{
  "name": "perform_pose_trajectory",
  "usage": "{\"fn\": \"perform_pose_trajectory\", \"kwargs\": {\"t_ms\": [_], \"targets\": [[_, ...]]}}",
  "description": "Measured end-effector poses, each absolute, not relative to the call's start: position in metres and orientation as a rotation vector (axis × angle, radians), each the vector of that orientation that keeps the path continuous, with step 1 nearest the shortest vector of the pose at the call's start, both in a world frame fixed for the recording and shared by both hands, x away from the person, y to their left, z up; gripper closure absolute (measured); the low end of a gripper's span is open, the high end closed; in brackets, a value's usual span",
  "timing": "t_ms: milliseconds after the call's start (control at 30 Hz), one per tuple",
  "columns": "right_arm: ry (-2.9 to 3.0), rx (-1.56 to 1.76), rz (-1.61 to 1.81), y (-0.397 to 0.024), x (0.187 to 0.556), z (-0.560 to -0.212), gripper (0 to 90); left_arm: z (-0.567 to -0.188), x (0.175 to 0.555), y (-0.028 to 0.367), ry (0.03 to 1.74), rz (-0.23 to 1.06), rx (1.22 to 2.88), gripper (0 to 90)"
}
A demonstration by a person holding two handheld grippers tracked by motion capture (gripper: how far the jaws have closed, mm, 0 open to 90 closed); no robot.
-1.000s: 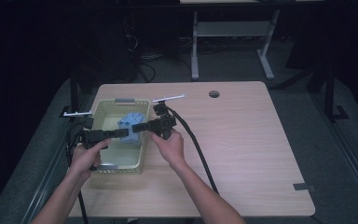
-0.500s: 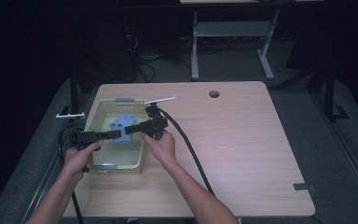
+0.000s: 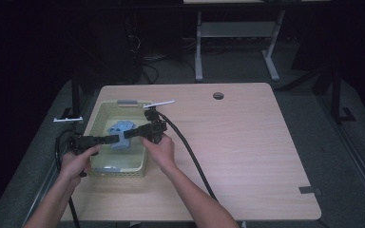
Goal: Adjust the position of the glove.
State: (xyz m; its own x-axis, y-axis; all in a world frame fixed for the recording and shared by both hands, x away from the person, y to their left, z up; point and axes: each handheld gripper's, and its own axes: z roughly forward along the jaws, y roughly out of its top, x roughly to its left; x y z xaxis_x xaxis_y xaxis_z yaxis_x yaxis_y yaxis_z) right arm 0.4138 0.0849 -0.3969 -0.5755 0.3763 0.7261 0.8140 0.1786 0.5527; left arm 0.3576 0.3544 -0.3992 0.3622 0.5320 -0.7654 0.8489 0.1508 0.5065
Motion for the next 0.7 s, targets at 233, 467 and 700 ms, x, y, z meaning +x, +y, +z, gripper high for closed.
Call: {"fn": "perform_pose_trajectory", "kwargs": {"t_ms": [233, 467, 700], "targets": [[-2.057, -1.124, -1.354, 0.0863, 0.4155, -0.4001, 72.5, -0.401, 0.3585, 0.355, 1.319, -0.355, 1.527, 75.2], [-2.09, -1.132, -1.333, 0.0817, 0.4164, -0.4006, 70.6, -0.4045, 0.3603, 0.3539, 1.33, -0.353, 1.539, 75.3], [-2.087, -1.143, -1.327, 0.0793, 0.417, -0.403, 67.5, -0.4053, 0.3601, 0.3552, 1.367, -0.315, 1.572, 75.3]]}}
